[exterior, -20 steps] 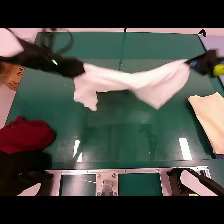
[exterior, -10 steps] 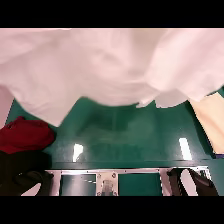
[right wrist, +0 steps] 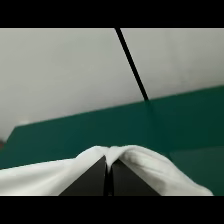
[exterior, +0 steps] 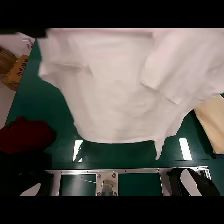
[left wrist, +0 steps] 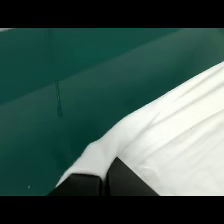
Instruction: Fold the shirts.
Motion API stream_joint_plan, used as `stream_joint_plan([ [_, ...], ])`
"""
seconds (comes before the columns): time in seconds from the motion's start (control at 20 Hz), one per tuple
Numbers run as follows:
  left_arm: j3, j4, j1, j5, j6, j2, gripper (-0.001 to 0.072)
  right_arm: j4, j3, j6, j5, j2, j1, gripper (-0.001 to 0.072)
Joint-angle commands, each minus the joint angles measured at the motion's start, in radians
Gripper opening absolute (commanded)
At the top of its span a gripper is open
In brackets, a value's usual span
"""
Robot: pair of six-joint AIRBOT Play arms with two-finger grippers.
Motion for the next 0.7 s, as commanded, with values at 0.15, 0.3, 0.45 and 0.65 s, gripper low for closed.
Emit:
stream_joint_plan([
  [0.15, -0.101, -0.076, 0.001, 0.305, 0.068, -0.447, 0.0023, 0.019, -0.218, -0.148, -0.200, -0.367, 0.132, 0.0015],
  [0.3, -0.101, -0.159, 0.001, 0.465, 0.071, -0.612, 0.0023, 0.031, -0.183, -0.148, -0.249, -0.589, 0.149, 0.0015],
  [0.45, -0.101, -0.185, 0.002, 0.513, 0.071, -0.673, 0.0025, 0.037, -0.146, -0.147, -0.248, -0.734, 0.149, 0.0017],
  [0.65, -0.022, -0.184, 0.054, 0.317, 0.054, -0.673, 0.0694, 0.033, -0.116, -0.144, -0.158, -0.752, 0.090, 0.0313],
])
